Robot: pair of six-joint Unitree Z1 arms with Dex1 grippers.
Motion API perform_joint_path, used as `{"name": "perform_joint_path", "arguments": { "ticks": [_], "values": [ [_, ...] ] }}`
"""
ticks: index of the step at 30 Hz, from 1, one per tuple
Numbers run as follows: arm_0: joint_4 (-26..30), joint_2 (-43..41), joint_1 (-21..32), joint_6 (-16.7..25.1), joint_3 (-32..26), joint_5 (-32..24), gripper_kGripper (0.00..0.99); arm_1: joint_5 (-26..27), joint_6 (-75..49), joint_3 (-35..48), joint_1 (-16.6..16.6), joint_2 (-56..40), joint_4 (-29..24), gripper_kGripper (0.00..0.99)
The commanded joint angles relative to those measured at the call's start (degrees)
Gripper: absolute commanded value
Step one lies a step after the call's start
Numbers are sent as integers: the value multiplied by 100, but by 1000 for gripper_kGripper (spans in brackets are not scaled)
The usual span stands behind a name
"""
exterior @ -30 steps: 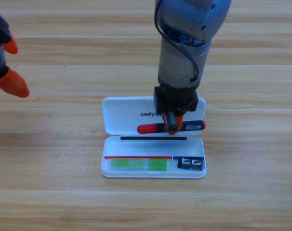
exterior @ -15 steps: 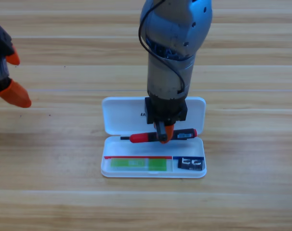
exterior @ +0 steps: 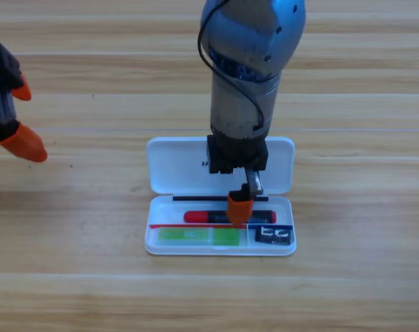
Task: Clean up eraser and pencils
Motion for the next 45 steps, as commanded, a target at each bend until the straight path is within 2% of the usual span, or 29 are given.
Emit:
{"name": "perform_joint_path", "arguments": {
  "ticks": [1, 5, 9, 12, 14, 17, 19, 25, 29, 33, 36, 38, 39, 45],
  "values": [
    [-80, -54, 114, 61, 139, -87, 990, 194, 129, 88, 53, -1056, 445, 946],
    [-106, -54, 114, 52, 24, -149, 990, 467, 402, 255, 44, -1988, 454, 946],
    [-194, 78, 114, 34, -195, -166, 990, 1222, 683, 580, -219, -2744, 445, 946],
    [-528, 271, 202, 43, -301, -228, 990, 1767, 692, 1177, -342, -3236, 260, 946],
    [-880, 526, 281, 61, -336, -272, 988, 1899, 762, 1916, -342, -3737, -293, 946],
    [-1460, 939, 465, 113, -336, -395, 983, 1917, 1008, 3137, -342, -4580, -1427, 946],
    [-1829, 1238, 588, 184, -310, -571, 974, 1917, 1149, 3717, -342, -5002, -1946, 946],
    [-2857, 1985, 817, 228, -90, -1133, 917, 1934, 1360, 4693, -342, -5503, -2710, 946],
    [-3174, 2310, 834, 272, -11, -1326, 792, 2119, 1412, 4851, -342, -5530, -2737, 946],
    [-3314, 2477, 834, 395, 16, -1529, 597, 2242, 1421, 4895, -342, -5547, -2737, 946],
    [-3411, 2574, 808, 535, 33, -1740, 316, 2242, 1430, 4878, -342, -5547, -2745, 946],
    [-3516, 2618, 773, 526, 86, -1845, 72, 2268, 1430, 4878, -342, -5556, -2745, 946],
    [-3604, 2618, 746, 491, 139, -1889, 0, 2295, 1439, 4878, -342, -5556, -2745, 946],
    [-3842, 2680, 588, 307, 306, -2276, 0, 2427, 1465, 4878, -342, -5565, -2754, 946]
  ]
}}
